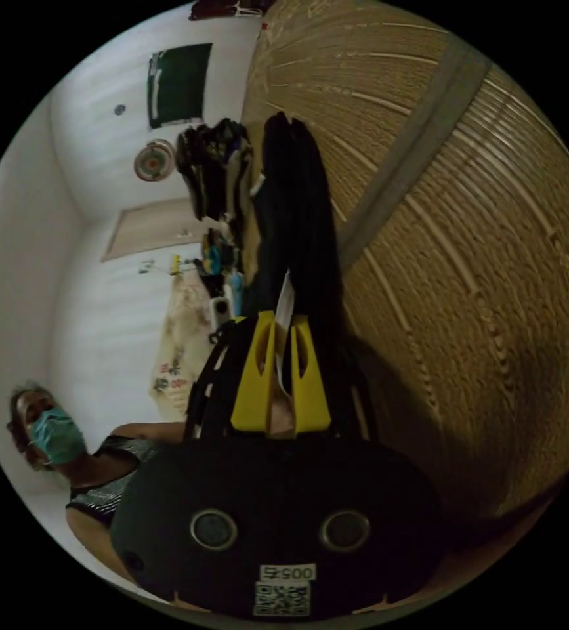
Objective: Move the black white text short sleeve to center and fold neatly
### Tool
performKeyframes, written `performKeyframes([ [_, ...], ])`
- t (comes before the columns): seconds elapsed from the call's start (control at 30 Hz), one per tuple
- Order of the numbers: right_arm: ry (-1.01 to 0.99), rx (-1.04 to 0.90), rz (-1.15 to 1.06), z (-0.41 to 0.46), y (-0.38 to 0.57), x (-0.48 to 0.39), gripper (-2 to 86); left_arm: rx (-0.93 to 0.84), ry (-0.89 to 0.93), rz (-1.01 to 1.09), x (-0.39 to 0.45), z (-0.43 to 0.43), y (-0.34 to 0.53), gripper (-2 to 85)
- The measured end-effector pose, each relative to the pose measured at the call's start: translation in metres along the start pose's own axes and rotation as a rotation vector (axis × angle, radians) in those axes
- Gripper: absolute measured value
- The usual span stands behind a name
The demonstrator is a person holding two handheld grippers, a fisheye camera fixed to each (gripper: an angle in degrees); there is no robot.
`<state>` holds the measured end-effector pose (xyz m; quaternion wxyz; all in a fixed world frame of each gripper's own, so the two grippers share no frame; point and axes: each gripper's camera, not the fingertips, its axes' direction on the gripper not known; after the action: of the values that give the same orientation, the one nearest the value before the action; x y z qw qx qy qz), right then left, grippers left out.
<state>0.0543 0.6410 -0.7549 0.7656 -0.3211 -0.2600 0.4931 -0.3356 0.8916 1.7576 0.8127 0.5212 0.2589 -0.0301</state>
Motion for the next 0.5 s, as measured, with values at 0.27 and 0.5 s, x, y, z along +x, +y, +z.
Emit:
performKeyframes([
  [0.27, -0.01, 0.067, -0.264, -0.023, -0.09, -0.117, 3.1, 0.048, -0.001, 0.161, 0.113, -0.071, -0.12, 5.0],
  [0.5, 0.097, 0.218, -0.49, -0.019, -0.171, -0.235, 3.1, 0.168, -0.147, 0.383, 0.25, -0.133, -0.232, 5.0],
])
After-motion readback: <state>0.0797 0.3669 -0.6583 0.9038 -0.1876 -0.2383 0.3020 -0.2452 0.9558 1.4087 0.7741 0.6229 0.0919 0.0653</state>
